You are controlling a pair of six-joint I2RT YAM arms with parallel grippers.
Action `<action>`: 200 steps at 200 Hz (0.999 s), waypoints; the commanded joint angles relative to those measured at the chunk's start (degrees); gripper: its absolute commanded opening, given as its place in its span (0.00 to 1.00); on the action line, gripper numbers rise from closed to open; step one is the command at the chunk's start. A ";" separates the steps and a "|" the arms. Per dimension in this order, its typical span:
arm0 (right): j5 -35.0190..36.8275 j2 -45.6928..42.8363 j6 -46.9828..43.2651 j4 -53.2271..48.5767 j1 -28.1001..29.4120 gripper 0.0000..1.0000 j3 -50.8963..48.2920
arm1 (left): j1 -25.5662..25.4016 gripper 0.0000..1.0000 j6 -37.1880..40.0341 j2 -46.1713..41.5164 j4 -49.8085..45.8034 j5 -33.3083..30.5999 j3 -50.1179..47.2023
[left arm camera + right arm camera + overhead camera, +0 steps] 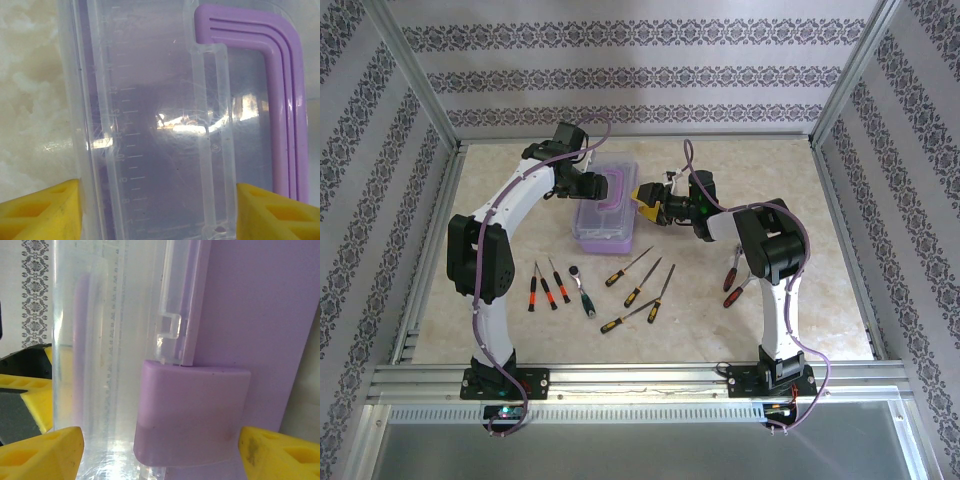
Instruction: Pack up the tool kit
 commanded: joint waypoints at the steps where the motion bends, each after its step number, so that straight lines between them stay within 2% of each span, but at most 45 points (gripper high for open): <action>1: -1.55 1.12 0.62 3.11 0.59 0.81 1.51 | 1.03 0.69 1.00 2.10 -1.57 1.72 -2.75; 112: -2.64 4.42 6.08 8.19 1.03 0.81 3.76 | 1.19 0.69 0.21 3.16 -1.00 3.48 -3.09; 147: -3.37 7.23 14.73 18.52 1.08 0.81 3.91 | 1.15 0.68 0.06 3.07 -0.64 4.00 -3.33; 200: -3.42 9.17 18.90 24.49 1.34 0.81 4.20 | 1.19 0.68 -0.39 3.33 -0.20 3.84 -3.80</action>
